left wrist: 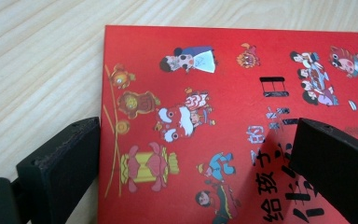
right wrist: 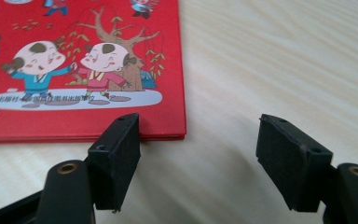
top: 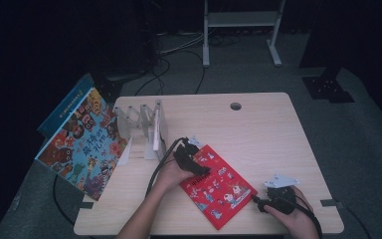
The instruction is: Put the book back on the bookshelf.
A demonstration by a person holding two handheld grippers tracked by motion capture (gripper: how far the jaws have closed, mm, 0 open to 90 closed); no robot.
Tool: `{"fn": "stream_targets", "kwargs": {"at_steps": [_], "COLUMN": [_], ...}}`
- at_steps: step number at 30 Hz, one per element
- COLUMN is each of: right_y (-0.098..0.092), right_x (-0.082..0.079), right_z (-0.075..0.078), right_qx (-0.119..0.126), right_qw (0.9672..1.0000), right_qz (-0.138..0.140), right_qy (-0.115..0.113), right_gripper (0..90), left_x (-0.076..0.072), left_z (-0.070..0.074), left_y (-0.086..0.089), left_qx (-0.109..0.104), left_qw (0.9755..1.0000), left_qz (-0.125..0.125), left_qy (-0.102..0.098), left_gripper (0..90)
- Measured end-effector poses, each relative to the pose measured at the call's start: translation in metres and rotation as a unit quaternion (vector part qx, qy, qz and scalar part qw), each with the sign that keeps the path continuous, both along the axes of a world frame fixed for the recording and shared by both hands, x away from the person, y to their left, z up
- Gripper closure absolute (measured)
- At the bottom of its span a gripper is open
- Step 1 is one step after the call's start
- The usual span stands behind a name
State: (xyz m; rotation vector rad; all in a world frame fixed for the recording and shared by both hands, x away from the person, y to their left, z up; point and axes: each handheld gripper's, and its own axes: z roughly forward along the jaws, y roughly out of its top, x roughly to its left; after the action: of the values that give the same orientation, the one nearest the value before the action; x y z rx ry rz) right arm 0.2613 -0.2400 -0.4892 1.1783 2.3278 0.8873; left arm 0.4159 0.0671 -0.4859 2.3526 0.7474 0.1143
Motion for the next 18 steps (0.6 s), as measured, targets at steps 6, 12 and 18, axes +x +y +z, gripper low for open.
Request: {"fn": "stream_targets", "kwargs": {"at_steps": [6, 12, 18], "right_y": [-0.010, -0.015, -0.011], "right_x": [0.022, 0.024, 0.008], "right_z": [0.000, -0.001, -0.002], "right_qx": [-0.002, 0.013, 0.041], "right_qw": [0.9998, 0.9999, 0.9988], "right_qz": [-0.018, -0.011, 0.027], "right_qy": [-0.002, -0.002, 0.004], "right_gripper": [29.9, 30.2, 27.6], "left_x": [0.001, -0.003, -0.010], "left_z": [0.000, 0.001, 0.003], "left_y": [0.002, 0.002, 0.007], "left_qx": [0.000, 0.001, 0.015], "left_qw": [0.9999, 0.9994, 0.9989], "left_qz": [0.016, 0.034, 0.042], "left_qy": [0.004, 0.004, 0.012], "left_gripper": [1.5, 1.6, 1.6]}}
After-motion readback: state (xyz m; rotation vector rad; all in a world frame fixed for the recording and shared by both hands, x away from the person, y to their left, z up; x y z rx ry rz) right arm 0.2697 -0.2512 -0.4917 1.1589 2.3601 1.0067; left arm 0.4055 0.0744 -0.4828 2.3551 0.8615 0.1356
